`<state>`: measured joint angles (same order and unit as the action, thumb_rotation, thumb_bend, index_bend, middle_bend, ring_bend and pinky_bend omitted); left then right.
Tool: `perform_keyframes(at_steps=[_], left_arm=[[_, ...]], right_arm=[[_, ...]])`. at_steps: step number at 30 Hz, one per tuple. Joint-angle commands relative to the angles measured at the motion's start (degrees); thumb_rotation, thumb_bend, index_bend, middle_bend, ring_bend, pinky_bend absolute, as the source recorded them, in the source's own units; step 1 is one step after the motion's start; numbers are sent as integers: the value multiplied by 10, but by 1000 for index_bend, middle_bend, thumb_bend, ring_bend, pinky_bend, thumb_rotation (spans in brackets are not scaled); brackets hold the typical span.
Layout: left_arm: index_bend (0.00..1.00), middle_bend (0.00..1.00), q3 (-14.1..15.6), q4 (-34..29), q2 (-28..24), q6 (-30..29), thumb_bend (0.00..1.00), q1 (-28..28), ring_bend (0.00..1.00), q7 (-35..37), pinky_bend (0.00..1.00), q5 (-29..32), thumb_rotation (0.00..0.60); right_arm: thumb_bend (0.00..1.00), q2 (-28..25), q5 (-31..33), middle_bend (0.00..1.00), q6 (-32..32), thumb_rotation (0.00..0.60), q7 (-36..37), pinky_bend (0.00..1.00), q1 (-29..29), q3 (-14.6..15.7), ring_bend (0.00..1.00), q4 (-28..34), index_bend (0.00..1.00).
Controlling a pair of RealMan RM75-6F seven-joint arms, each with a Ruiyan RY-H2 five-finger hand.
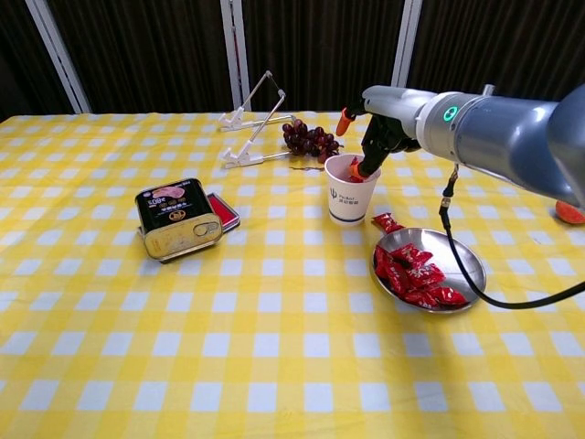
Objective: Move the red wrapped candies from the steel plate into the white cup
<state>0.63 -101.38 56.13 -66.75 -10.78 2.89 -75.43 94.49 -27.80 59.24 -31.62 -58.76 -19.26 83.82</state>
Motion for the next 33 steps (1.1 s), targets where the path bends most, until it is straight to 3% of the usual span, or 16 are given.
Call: perform_keyframes(at_steps=[1,11,19,26,33], left_arm=[[0,0,0,0,0,0,68,0,0,0,0,0,600],[0,0,0,0,0,-2,69,0,0,-1,0,0,600],[0,0,0,1,1,-8,82,2,0,-5,0,-3,600],[0,0,-1,3,3,-17,84,6,0,-4,0,-8,600],[0,0,0,3,6,-31,84,12,0,-12,0,-14,600]], right_arm=[[376,3,-6,768,3,600,3,947,2,1,914,-3,217],[369,-14,-24,768,27,600,-5,947,15,6,907,35,208],[369,-64,-26,768,78,600,-37,947,43,26,906,140,208],[356,-120,-37,768,108,600,-70,947,82,85,906,245,208],[355,-127,-70,768,109,600,-56,947,119,139,906,260,208]])
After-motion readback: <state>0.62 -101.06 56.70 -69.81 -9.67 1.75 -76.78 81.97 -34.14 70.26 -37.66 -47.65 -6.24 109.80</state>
